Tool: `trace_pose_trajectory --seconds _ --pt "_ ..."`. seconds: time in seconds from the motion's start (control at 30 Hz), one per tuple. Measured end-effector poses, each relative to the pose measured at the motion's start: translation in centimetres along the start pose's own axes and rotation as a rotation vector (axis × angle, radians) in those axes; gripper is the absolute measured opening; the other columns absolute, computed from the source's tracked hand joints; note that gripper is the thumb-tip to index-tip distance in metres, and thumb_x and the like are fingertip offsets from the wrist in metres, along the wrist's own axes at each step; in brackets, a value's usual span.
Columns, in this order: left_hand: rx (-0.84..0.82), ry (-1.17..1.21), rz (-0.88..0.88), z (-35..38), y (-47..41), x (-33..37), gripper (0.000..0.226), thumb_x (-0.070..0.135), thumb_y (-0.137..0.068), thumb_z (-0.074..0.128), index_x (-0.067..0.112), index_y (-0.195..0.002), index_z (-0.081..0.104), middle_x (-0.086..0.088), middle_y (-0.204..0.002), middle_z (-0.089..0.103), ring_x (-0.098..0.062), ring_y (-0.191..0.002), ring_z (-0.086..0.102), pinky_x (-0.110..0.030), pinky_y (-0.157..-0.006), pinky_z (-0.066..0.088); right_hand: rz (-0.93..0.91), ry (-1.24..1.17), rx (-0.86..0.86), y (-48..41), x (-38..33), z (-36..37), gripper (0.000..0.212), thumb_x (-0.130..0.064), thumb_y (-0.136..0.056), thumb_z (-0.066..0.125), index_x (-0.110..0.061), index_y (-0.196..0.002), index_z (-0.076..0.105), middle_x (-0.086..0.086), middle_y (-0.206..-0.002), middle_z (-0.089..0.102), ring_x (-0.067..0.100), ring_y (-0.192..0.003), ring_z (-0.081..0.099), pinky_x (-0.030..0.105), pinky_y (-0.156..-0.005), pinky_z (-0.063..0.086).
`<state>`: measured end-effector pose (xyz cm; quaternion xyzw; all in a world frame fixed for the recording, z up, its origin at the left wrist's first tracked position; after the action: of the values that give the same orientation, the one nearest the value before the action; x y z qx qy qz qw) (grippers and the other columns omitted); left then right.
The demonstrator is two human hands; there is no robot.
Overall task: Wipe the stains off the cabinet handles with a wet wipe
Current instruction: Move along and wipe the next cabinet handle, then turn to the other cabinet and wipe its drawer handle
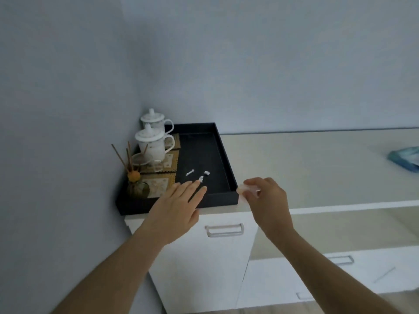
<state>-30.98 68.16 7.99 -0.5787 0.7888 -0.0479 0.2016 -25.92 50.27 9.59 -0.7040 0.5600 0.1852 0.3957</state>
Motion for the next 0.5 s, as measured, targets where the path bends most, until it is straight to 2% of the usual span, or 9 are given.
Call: trace_pose_trajectory --seconds 0.1,0.23,0.3,0.37,0.43,0.5 --pt "-0.055 -0.035 -0.085 -2.8 -1.5 -1.1 0.056 0.040 -0.100 0.033 0.016 -0.150 0.020 -0.006 -0.155 0.025 -0.021 -0.141 0.024 -0.036 -0.115 0.018 -0.036 0.056 -0.018 -1.8 -2.7 -2.5 0.022 -0.016 -0.089 0.058 -0.016 -0.110 0.065 0.005 -0.104 0.060 0.011 -0.078 0.051 0.013 -0.067 0.036" --pt "-0.030 -0.065 -0.187 -6.9 -2.7 -2.1 0.058 0.043 -0.100 0.030 0.017 -0.150 0.016 -0.006 -0.155 0.023 -0.021 -0.141 0.024 -0.038 -0.115 0.018 -0.080 0.047 -0.053 -3.4 -6.7 -5.0 0.023 -0.014 -0.088 0.056 -0.015 -0.109 0.065 0.008 -0.109 0.061 0.018 -0.088 0.057 0.022 -0.072 0.043" --pt "-0.023 -0.078 -0.203 -8.8 -2.8 -2.5 0.060 0.044 -0.100 0.032 0.016 -0.150 0.014 -0.006 -0.156 0.022 -0.021 -0.141 0.025 -0.037 -0.115 0.019 -0.110 0.021 -0.067 -4.2 -8.6 -6.0 0.024 -0.014 -0.087 0.056 -0.015 -0.108 0.066 0.005 -0.107 0.060 0.017 -0.087 0.058 0.019 -0.065 0.044" --pt "-0.023 -0.085 -0.233 -10.3 -2.8 -2.9 0.061 0.043 -0.099 0.033 0.016 -0.150 0.013 -0.006 -0.156 0.022 -0.021 -0.141 0.024 -0.037 -0.115 0.018 -0.144 -0.018 -0.087 -4.9 -10.3 -6.7 0.023 -0.012 -0.086 0.056 -0.015 -0.106 0.066 0.001 -0.101 0.058 0.009 -0.074 0.055 0.014 -0.055 0.039" --pt "-0.027 -0.111 -0.263 -11.7 -2.7 -3.3 0.060 0.043 -0.100 0.032 0.016 -0.150 0.014 -0.005 -0.155 0.023 -0.021 -0.141 0.024 -0.036 -0.116 0.020 -0.185 -0.030 -0.118 -5.6 -11.6 -7.2 0.024 -0.010 -0.086 0.055 -0.014 -0.107 0.066 0.000 -0.097 0.055 0.005 -0.066 0.051 0.011 -0.049 0.035" --pt "-0.036 -0.144 -0.290 -13.0 -2.4 -3.5 0.057 0.043 -0.100 0.030 0.017 -0.149 0.016 -0.004 -0.155 0.024 -0.019 -0.140 0.026 -0.036 -0.115 0.021 -0.225 -0.036 -0.152 -6.2 -12.6 -7.5 0.025 -0.008 -0.086 0.055 -0.013 -0.109 0.065 0.001 -0.096 0.055 0.007 -0.066 0.050 0.010 -0.047 0.033"
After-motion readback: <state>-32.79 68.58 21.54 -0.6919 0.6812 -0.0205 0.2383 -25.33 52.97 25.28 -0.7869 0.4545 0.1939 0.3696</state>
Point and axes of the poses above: each hand's wrist, its own y-axis away from the middle knuckle, its own z-axis out of the palm, x = y × z, the point moved 7 cm from there along -y, towards the middle knuckle
